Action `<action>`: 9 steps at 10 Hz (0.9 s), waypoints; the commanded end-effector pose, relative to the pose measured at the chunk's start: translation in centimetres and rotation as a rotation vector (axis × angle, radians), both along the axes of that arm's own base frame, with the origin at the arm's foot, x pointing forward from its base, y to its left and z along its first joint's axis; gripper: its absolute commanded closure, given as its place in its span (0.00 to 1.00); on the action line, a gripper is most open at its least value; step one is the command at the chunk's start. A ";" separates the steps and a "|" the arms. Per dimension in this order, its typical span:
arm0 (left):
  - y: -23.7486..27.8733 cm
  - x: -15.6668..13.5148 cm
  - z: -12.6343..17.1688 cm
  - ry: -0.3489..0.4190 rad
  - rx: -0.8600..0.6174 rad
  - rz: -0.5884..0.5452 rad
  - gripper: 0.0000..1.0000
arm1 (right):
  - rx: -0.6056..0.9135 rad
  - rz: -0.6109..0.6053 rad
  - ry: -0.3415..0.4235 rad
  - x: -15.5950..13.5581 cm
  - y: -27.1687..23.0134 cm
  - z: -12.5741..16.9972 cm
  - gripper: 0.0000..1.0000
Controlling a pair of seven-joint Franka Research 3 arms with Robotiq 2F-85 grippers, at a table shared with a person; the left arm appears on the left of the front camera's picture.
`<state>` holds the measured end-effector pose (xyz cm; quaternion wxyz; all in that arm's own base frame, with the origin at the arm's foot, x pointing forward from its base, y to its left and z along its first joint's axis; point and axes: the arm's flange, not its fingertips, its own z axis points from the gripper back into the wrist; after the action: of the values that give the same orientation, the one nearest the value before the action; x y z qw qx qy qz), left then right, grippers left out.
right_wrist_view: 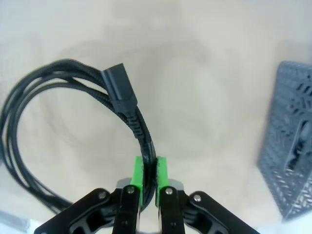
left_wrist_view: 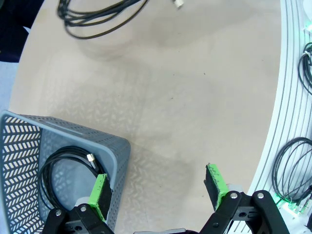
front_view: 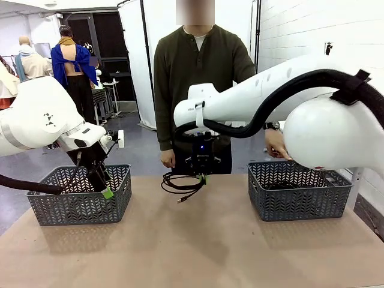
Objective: Organize the cables according to human instructions.
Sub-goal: Pick up a bundle of cables and place it in the basket indicated by the human.
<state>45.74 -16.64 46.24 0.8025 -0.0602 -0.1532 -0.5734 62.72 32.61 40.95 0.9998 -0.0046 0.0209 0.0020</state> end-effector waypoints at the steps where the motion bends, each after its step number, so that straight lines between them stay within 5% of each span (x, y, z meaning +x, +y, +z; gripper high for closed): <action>1: -0.1 0.2 0.2 -0.004 0.003 0.004 0.00 | -0.035 0.210 0.065 0.0 -1.2 1.3 1.00; 5: -0.1 0.2 0.2 -0.004 0.003 0.004 0.00 | -0.074 0.517 -0.060 0.0 -3.2 4.2 1.00; 9: -0.1 0.2 0.2 -0.004 0.003 0.004 0.00 | -0.088 0.532 -0.061 0.7 -2.7 4.8 1.00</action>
<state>45.75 -16.63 46.24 0.8026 -0.0602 -0.1533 -0.5734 63.49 30.02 45.48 0.9635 -0.0500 -0.0159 0.2624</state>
